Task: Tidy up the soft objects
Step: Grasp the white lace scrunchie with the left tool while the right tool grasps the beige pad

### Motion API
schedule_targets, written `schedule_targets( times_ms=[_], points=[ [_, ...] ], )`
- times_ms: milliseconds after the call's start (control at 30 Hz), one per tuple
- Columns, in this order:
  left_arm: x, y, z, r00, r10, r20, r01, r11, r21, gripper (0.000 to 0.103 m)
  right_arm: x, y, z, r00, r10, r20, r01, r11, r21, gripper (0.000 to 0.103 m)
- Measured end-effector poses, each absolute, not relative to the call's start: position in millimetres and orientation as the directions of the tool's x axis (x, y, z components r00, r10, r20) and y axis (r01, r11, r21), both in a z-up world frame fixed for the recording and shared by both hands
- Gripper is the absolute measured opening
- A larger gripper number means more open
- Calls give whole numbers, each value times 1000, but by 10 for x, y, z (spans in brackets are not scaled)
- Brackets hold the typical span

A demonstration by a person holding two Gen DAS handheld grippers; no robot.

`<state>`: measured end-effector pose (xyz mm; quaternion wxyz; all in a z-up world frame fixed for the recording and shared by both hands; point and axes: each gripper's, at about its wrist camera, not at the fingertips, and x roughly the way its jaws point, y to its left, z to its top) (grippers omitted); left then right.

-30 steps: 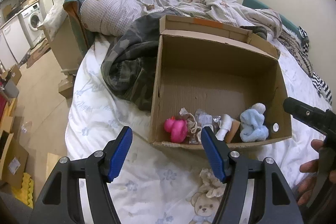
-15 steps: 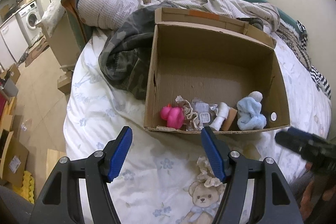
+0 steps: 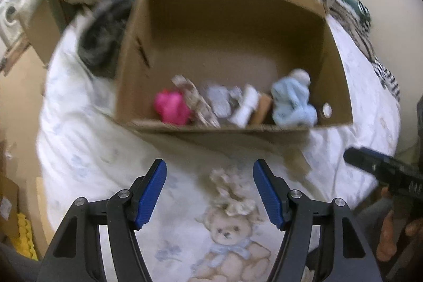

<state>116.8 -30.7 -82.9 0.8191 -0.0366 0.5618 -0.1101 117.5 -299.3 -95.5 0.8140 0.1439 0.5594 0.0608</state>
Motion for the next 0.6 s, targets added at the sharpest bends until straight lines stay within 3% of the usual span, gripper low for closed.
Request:
schedule_targets(
  times_ms=[200,433,467,533,567,600],
  points=[
    [1167,-496,-1135,204,-267,-942,185,955,-231,65,1231,-3141,-1047,344,246,-906,139,941,308,103],
    [1182,-720,-1417,160,-186,-969,244,959,-143,65,1271,-3062,-1127,308,240,-921,118,951,287,103],
    [1199,-722,-1441,159,-186,-970,247,958,-144,61,1278,-3050,-1141,302,240,-923,113,952,285,103],
    [1225,-727,-1489,142,-182,-973,248,958,-144,27,1290,-3025,-1182,287,246,-926,101,953,284,103],
    [1238,-716,-1529,117,-173,-978,243,960,-141,17,1303,-3007,-1213,277,250,-928,94,954,285,103],
    [1237,-700,-1533,116,-181,-977,238,960,-150,16,1316,-2985,-1249,266,253,-930,88,955,284,103]
  ],
)
